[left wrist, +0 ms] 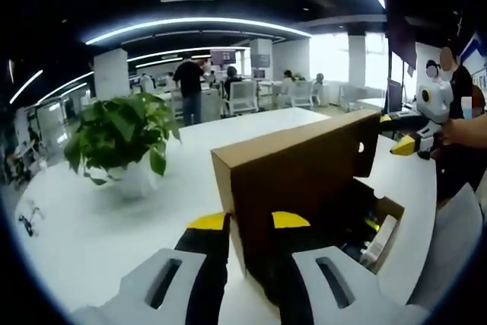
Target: Operate the shoe box by opening the lid, removing the specified soft item, and placing it in the target area until the item is outside and the box remains undamaged.
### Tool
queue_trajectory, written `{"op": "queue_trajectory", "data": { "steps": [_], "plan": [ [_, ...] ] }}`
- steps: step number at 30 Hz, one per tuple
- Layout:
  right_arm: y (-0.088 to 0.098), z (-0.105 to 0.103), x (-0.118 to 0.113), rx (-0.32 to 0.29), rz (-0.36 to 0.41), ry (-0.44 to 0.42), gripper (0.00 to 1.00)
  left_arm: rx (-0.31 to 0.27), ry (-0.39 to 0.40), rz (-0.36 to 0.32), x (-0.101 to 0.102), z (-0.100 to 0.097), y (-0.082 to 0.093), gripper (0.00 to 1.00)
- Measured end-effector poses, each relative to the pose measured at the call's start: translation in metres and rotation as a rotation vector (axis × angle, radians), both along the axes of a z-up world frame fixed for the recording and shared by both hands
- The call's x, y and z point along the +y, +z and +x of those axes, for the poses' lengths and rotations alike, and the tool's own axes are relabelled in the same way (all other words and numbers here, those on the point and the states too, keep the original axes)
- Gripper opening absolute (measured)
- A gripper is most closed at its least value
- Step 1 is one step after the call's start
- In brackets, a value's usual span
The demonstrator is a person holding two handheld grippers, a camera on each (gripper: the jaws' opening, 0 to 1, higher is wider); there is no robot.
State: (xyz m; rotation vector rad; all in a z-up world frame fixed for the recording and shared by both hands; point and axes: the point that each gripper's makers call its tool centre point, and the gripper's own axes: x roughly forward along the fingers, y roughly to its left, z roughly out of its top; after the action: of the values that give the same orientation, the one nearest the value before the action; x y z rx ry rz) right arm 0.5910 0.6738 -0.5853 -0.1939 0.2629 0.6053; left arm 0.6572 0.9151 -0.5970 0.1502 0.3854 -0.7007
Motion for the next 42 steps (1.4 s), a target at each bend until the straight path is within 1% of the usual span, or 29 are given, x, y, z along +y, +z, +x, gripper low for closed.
{"op": "queue_trajectory", "data": {
  "steps": [5,11,17,20,22,24,31,33,36,40,42],
  "plan": [
    [0.001,0.005,-0.001,0.004,0.004,0.000,0.46,0.002,0.012,-0.010,-0.001,0.006,0.000,0.16],
    [0.000,0.013,-0.003,0.005,0.008,0.002,0.45,0.001,0.024,-0.002,0.000,0.014,0.000,0.13],
    [0.000,0.020,-0.005,0.005,0.012,0.002,0.44,-0.002,0.040,0.002,0.000,0.022,-0.001,0.08],
    [0.000,0.023,-0.006,0.006,0.011,0.001,0.44,-0.013,0.062,0.016,0.003,0.028,-0.001,0.02],
    [-0.001,0.025,-0.006,0.005,0.011,-0.001,0.44,-0.012,0.062,0.017,0.002,0.029,-0.001,0.02],
    [-0.001,0.027,-0.007,0.002,0.015,-0.004,0.43,-0.024,0.062,0.036,0.002,0.030,-0.001,0.01],
    [-0.004,0.035,-0.017,0.001,0.015,-0.043,0.32,-0.025,0.085,0.042,0.003,0.036,-0.002,0.00],
    [-0.008,0.036,-0.021,0.010,0.010,-0.066,0.28,-0.028,0.092,0.051,0.002,0.038,-0.002,0.00],
    [-0.011,0.037,-0.024,0.022,0.024,-0.079,0.25,-0.025,0.106,0.057,0.002,0.043,-0.003,0.00],
    [-0.021,0.033,-0.029,0.038,0.011,-0.092,0.21,-0.018,0.121,0.052,0.002,0.045,-0.004,0.00],
    [-0.029,0.031,-0.032,0.056,-0.001,-0.098,0.19,-0.018,0.122,0.052,0.001,0.046,-0.004,0.00]
  ]
}}
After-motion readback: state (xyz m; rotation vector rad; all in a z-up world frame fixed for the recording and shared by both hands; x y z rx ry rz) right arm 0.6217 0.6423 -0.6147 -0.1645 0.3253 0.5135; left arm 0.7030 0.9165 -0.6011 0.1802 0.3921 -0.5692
